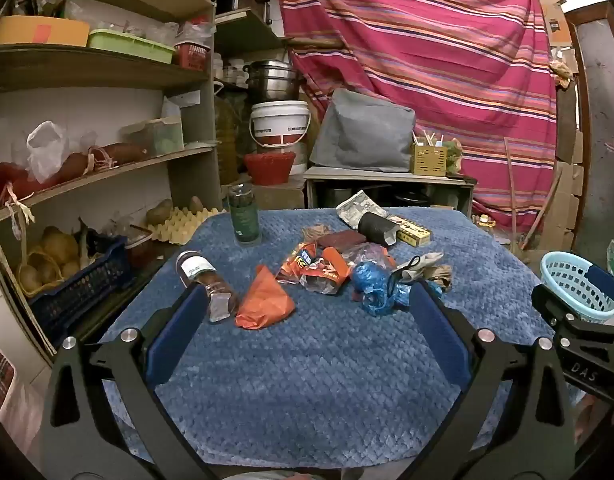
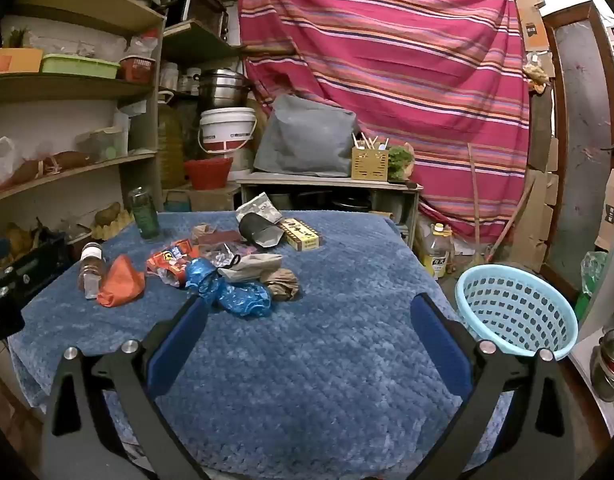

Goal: Collect trash

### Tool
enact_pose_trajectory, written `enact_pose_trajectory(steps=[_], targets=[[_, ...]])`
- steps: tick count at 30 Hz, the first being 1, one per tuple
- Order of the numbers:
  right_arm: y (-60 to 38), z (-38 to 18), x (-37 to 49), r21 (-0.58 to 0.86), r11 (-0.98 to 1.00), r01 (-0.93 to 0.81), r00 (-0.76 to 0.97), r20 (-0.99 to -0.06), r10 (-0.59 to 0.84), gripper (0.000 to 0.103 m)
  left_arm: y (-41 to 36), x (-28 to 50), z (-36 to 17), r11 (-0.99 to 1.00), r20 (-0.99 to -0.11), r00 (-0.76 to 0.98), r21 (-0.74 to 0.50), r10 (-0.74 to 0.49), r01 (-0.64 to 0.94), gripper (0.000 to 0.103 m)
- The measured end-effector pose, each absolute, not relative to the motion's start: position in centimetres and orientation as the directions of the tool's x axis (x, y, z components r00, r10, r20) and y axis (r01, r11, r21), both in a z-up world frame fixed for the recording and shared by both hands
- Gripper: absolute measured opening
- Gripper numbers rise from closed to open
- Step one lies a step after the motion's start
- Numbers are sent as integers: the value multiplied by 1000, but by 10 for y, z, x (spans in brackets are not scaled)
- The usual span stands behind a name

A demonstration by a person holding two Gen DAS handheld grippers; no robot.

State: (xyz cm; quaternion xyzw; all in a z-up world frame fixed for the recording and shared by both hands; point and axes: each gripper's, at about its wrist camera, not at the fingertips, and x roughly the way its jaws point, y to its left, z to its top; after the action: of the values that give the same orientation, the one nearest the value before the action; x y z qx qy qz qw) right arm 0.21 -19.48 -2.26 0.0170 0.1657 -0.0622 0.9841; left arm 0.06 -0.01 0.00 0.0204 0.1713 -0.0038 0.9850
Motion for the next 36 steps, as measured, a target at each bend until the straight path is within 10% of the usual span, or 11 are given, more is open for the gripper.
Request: enact_pose_trajectory(steps=[36], targets=[[-199,-18,0,5,989,151,939,-314,-142,99,-1,-1,8,999,-324,946,46,-1,17,98]])
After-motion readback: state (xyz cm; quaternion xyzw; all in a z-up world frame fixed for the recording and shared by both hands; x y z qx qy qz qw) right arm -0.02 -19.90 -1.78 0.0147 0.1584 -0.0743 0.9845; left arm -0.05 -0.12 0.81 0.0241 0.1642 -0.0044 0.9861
